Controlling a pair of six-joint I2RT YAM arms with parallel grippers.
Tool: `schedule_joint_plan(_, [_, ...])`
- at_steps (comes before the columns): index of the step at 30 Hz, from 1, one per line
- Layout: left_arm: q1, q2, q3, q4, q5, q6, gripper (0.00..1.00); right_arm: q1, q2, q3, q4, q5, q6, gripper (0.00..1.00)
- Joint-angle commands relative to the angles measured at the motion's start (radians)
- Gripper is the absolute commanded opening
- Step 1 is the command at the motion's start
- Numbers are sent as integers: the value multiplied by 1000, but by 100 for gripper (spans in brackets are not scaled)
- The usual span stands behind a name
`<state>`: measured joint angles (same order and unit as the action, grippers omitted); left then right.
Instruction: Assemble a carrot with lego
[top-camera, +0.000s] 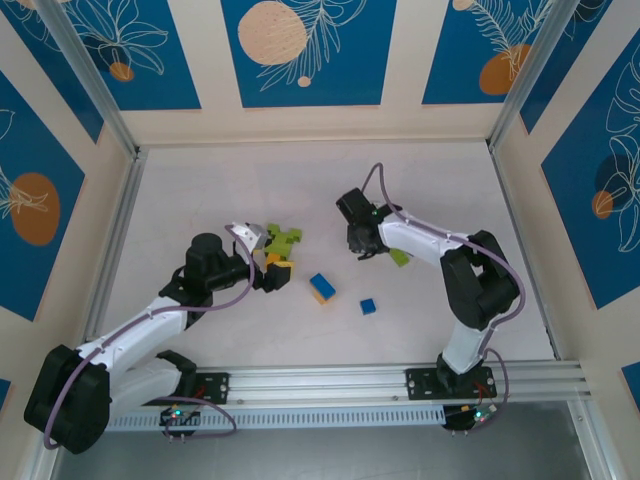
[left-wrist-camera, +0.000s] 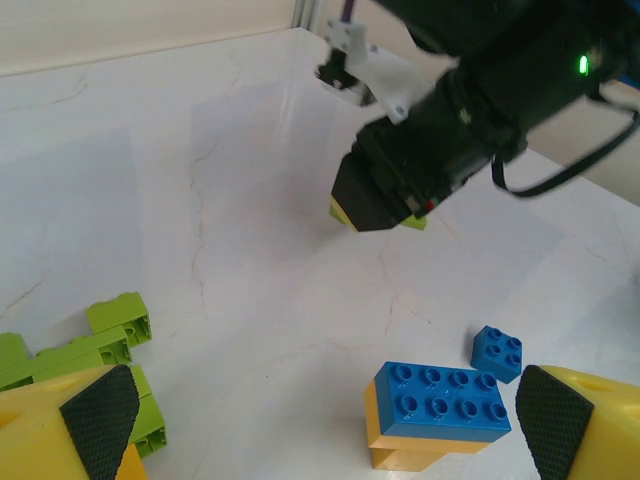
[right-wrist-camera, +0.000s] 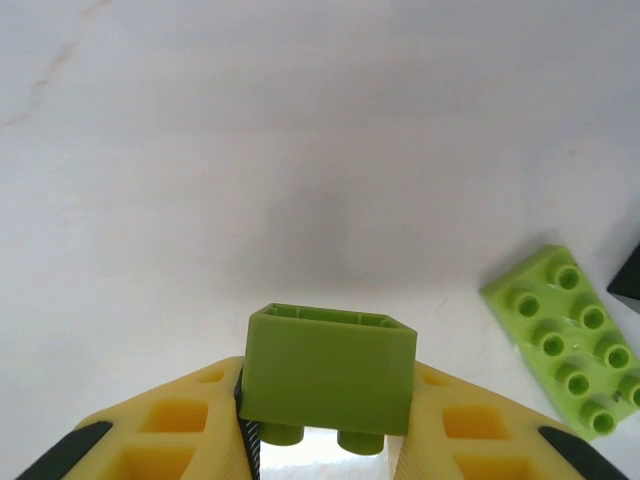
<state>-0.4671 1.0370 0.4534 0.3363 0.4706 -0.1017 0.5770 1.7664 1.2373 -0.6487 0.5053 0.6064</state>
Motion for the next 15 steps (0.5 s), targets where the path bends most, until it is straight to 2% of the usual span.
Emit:
schedule_joint_plan(1, [2,2,26,28,23,12,99,-25,35,107,-316,-200,-105,33])
schedule_joint_plan(3, [1,-1,26,26,24,13,99,-42,56,153,-404,-293,-155,33])
schedule_joint_plan(7, [1,-3,26,24,24,13,99,-81,75,188,-470,-387,-200,28])
schedule_joint_plan(15, [2,-5,25,26,29,11,99,-112,168,214,-554,-465,-261,26])
